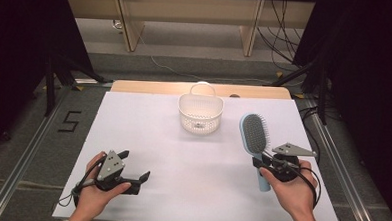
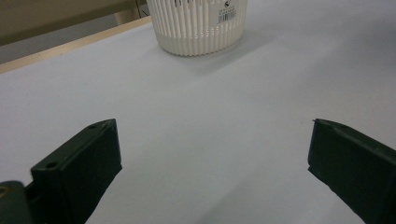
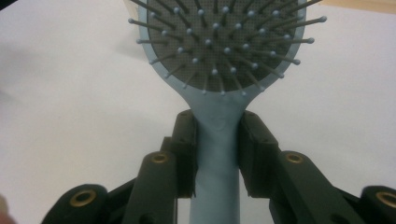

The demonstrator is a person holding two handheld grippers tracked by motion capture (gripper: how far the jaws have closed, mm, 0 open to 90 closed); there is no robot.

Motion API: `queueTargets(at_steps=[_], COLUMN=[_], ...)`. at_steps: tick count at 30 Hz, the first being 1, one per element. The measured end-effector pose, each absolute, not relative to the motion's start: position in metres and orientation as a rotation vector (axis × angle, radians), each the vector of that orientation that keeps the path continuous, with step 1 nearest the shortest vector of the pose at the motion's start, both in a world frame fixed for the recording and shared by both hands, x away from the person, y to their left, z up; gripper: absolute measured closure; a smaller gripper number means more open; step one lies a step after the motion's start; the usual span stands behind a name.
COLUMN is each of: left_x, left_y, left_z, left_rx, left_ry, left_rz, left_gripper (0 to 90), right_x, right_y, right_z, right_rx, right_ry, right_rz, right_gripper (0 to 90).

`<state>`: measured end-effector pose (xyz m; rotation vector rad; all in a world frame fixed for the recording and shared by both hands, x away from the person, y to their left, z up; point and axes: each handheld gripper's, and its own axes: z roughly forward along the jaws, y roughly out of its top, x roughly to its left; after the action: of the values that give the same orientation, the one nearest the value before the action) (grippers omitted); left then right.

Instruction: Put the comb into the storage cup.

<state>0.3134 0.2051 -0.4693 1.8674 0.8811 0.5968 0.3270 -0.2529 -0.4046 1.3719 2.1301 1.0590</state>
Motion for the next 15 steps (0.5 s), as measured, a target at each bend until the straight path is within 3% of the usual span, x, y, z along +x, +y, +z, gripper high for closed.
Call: queueTargets(at_steps=[15], left_x=[0.3135], left_y=[0.2051], left_z=[-0.4694], left_rx=[1.868], left_ry=[0.881], left_rz=[0.597], left_gripper=[2.1], right_x=[0.3301], right_y=[-0.2549], right_z=[-0.3974], right_rx=[1.361], right_ry=[2.084], right_rz=[1.094], right_gripper=[70.5])
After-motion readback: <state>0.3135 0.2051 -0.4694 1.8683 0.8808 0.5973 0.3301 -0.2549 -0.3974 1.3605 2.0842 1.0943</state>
